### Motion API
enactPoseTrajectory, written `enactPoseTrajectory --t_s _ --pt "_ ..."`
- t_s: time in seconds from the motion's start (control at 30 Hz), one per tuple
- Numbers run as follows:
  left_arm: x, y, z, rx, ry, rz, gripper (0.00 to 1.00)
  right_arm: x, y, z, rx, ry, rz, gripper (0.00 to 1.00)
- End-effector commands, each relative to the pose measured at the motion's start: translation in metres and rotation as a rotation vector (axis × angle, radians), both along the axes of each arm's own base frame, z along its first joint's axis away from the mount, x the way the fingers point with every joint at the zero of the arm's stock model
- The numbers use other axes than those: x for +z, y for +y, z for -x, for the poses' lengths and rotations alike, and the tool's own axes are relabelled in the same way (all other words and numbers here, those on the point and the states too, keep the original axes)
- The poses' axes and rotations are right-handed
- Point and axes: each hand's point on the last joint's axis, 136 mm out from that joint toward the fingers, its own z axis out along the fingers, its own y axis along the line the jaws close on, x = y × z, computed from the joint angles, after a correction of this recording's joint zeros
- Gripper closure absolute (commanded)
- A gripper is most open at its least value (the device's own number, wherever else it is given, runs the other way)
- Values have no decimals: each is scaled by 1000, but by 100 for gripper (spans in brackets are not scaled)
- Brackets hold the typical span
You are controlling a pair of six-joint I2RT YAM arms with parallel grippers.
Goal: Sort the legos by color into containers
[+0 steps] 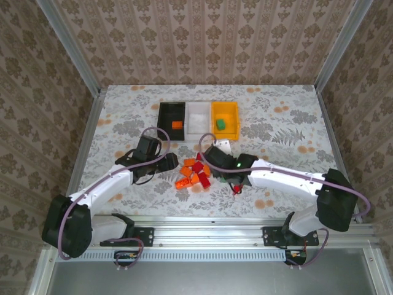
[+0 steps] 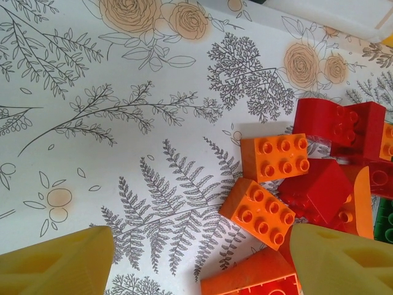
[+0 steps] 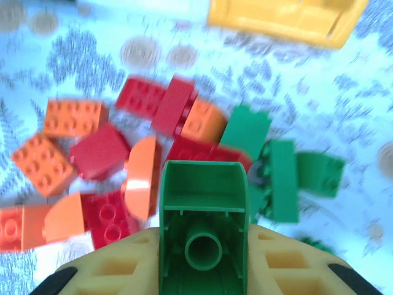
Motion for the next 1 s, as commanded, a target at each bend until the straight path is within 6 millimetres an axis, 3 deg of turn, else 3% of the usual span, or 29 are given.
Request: enactPoseTrajectory --t_s 0.0,0.13,0.37,0.47,0.67,0.77,0.87,0.97 --pt "13 -8 -7 -5 -25 35 22 44 -23 -39 -21 -104 32 71" --pt "15 -10 -5 -2 -14 49 22 48 -33 -90 -33 -121 12 71" --pt "24 -18 -1 -34 -17 62 22 16 -35 -170 -44 -44 25 71" --pt "23 -26 5 -83 -1 50 22 2 -29 -191 -31 -5 43 70" --pt "14 -42 19 -174 38 3 22 -28 -23 -215 -38 65 79 64" --pt "12 -51 22 -202 47 3 22 -33 -24 -221 -44 77 88 51" --pt "12 -61 22 -231 63 -7 22 -26 -25 -223 -38 65 82 44" --pt "16 -76 24 -278 70 -25 23 -5 -27 -221 -29 32 74 41"
